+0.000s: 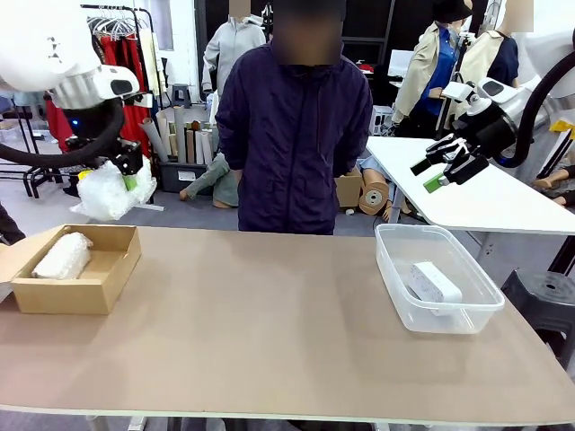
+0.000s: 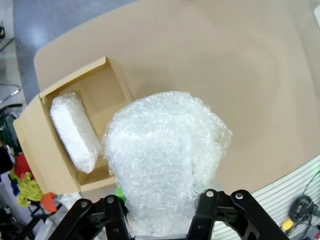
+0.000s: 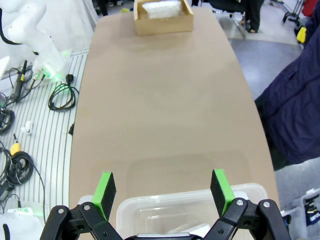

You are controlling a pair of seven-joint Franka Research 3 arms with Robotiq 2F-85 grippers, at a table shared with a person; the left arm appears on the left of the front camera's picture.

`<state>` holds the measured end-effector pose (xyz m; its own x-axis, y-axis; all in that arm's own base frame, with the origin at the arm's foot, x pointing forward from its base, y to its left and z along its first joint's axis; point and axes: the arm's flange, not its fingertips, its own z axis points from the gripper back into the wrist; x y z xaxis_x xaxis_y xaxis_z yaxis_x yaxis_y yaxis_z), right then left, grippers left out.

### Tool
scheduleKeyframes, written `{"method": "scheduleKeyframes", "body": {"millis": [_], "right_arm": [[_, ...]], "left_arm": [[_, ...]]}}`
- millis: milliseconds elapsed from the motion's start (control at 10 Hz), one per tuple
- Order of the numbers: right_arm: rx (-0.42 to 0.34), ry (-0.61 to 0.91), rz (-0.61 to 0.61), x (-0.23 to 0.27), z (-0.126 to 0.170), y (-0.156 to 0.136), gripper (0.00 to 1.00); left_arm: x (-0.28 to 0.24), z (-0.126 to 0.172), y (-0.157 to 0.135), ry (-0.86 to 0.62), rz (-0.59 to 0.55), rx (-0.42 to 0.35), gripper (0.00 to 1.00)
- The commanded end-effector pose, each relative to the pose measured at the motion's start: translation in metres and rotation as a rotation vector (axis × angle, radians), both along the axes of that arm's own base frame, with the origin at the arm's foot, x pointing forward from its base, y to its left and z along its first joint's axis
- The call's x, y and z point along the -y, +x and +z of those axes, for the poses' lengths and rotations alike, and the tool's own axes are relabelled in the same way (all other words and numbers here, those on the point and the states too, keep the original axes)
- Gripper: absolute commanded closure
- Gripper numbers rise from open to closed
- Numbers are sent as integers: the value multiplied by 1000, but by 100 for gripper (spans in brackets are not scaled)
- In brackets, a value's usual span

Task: Separate and place wrapped and unwrapped clocks.
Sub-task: If the picked Digital clock is wrapped, place it in the Package Box ; if not, place it in the Organizing box.

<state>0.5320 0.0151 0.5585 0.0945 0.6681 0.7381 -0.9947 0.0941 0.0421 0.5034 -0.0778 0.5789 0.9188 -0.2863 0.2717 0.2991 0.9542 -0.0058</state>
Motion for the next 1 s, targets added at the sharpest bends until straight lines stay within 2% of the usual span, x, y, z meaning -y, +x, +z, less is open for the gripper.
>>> {"method": "scheduleKeyframes", "body": {"millis": [0,400,500,900], "right_arm": [[1,2,3,0,2,0,0],[1,2,3,0,2,0,0],[1,2,3,0,2,0,0],[1,2,3,0,2,0,0]], "left_arm": [[-12,-27,15,7,-42,42,100],[-49,-70,52,37,39,50,100],[-58,-83,59,27,37,30,100],[-86,-116,60,-6,59,-13,100]]}}
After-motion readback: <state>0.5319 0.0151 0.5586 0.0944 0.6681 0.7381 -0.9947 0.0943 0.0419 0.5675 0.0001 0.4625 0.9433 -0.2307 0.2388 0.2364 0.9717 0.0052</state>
